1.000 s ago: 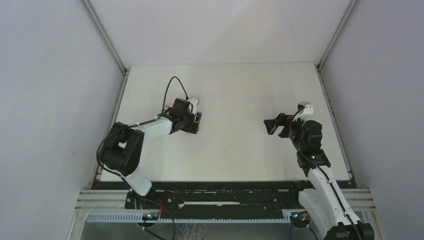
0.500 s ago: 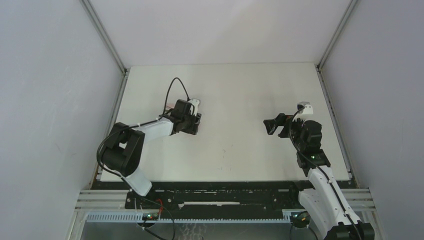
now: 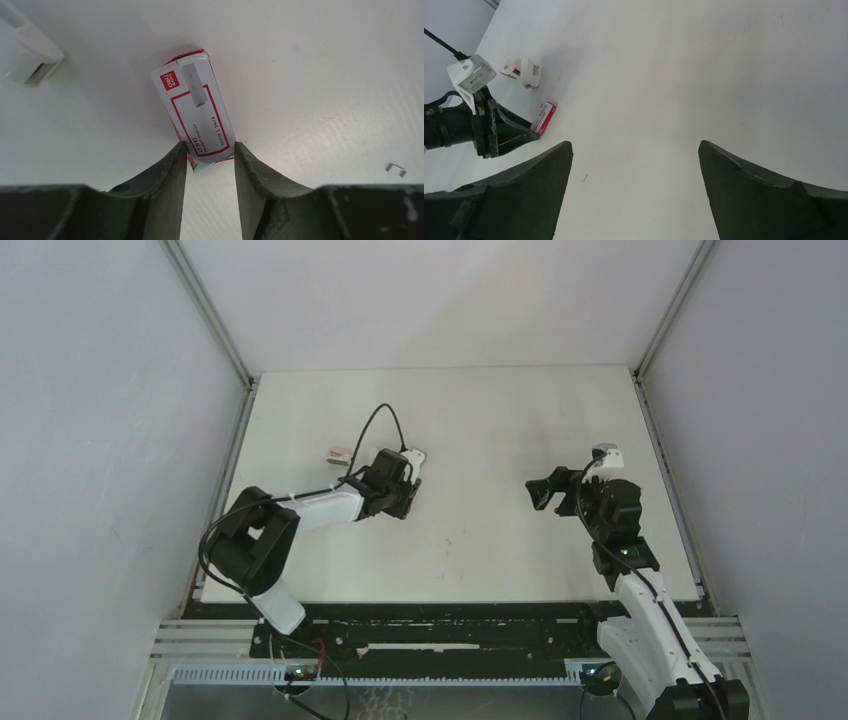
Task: Load the staples into the stapler
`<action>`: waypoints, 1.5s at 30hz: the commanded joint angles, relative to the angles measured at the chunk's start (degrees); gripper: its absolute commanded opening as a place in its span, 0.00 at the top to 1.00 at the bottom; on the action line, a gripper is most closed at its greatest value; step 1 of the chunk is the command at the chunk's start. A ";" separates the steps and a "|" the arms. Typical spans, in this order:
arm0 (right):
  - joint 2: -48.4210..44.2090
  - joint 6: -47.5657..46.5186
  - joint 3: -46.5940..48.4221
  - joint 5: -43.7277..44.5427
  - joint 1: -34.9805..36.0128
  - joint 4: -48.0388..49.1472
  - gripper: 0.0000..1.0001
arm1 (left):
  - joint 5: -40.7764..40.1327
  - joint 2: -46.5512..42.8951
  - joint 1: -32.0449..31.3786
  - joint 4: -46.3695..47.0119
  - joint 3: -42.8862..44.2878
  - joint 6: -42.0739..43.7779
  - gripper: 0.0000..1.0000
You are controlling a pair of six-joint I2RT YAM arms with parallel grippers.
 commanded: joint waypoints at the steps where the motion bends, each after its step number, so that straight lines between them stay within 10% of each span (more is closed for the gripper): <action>1: 0.97 -1.01 1.46 -0.61 0.57 2.20 0.05 | 2.38 0.63 -4.86 2.74 0.29 3.82 0.58; 8: 6.32 -1.44 2.44 -2.53 1.84 2.84 0.06 | 4.17 1.98 -12.27 3.39 2.42 9.06 0.41; 17: 24.11 -7.14 13.92 -6.38 11.14 -4.26 0.23 | 0.80 -8.86 -12.08 11.83 -5.21 -6.97 0.21; 31: 53.13 -8.72 34.20 -14.87 19.12 -11.12 0.54 | 4.38 -26.10 -7.90 38.05 -30.19 -47.97 0.30; 45: 64.25 -7.98 40.15 -19.20 21.36 -9.66 0.63 | 3.15 -28.00 -7.90 36.63 -33.57 -50.36 0.36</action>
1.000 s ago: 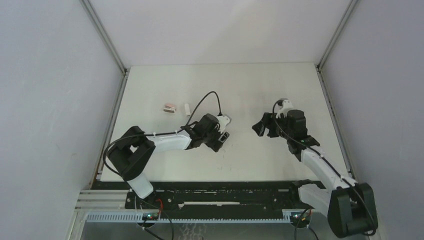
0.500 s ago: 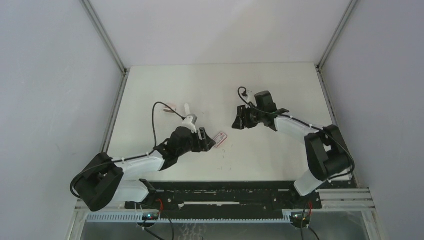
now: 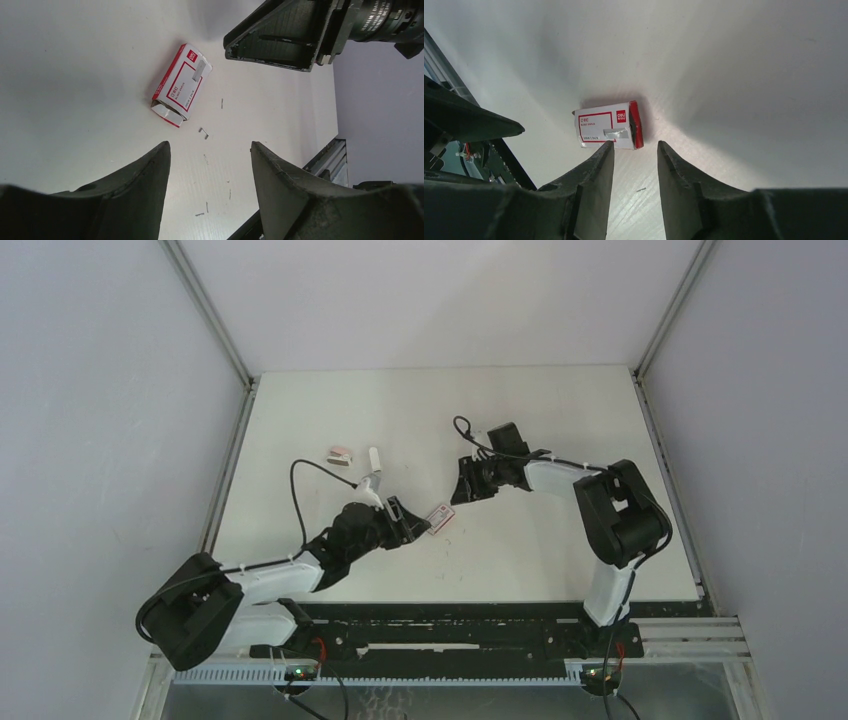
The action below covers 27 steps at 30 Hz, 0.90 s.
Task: Load the staples into the stapler
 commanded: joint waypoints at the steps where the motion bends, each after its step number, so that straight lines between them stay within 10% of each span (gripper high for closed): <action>1: 1.62 0.02 2.84 -2.85 0.69 1.85 0.64 | -0.91 -2.44 0.01 1.98 -1.42 -1.03 0.36; 27: 7.92 1.53 6.56 -5.46 2.23 1.58 0.82 | -6.77 -8.44 0.01 -10.07 -0.13 4.69 0.35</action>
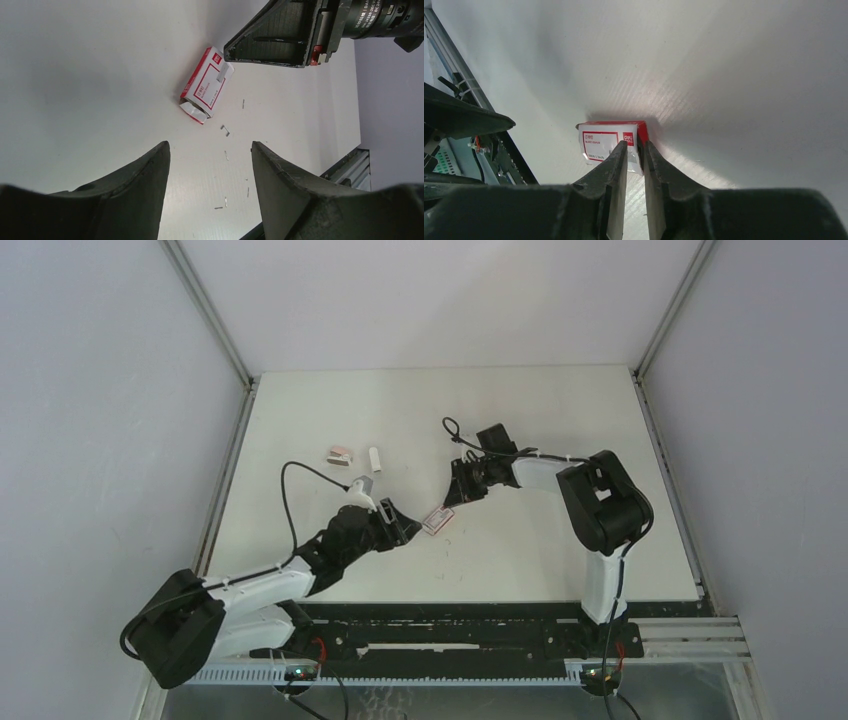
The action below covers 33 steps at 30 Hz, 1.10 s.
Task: Load the staples into the stapler
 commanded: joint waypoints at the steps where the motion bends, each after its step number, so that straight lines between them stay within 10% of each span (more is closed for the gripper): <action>1: 0.92 0.86 2.10 -1.26 0.53 1.11 0.83 | -2.89 -2.85 0.05 -3.22 0.57 3.18 0.35; 21: 2.16 1.09 2.57 -0.95 1.02 0.75 0.83 | -3.78 -4.98 0.10 -4.17 0.22 3.62 0.34; 26: 1.80 1.74 2.50 -0.21 1.43 0.93 1.00 | -2.50 -2.52 0.93 -1.96 0.33 3.07 0.33; 33: -2.37 4.10 -1.08 5.78 0.71 3.73 1.00 | 1.42 5.02 1.98 5.27 1.90 1.89 0.35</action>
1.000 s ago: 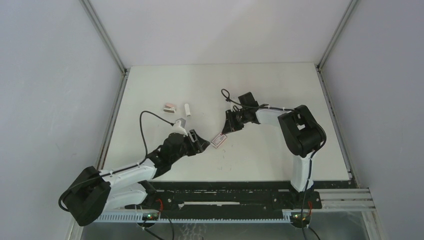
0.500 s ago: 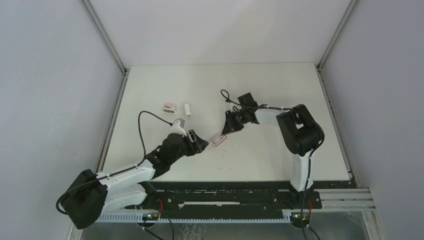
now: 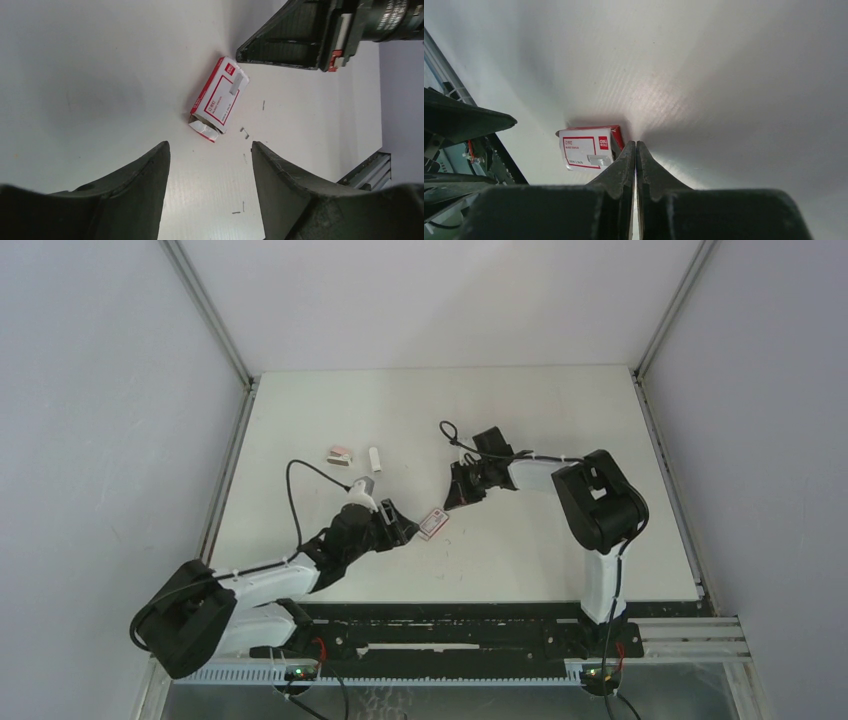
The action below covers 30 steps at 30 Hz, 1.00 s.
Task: Load the staples into the stapler
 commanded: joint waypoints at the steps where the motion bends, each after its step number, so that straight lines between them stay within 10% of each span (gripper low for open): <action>1: -4.91 2.89 -2.35 4.65 -1.00 3.98 1.00 | 3.45 4.84 1.02 7.51 2.16 -0.78 0.36; 21: -14.96 6.73 -13.21 2.32 -11.00 10.67 0.92 | 10.11 25.73 0.15 12.93 13.33 0.49 0.41; 30: -19.54 7.18 -16.46 3.24 -13.11 11.83 0.77 | 6.75 28.79 -1.13 0.17 25.17 18.43 0.35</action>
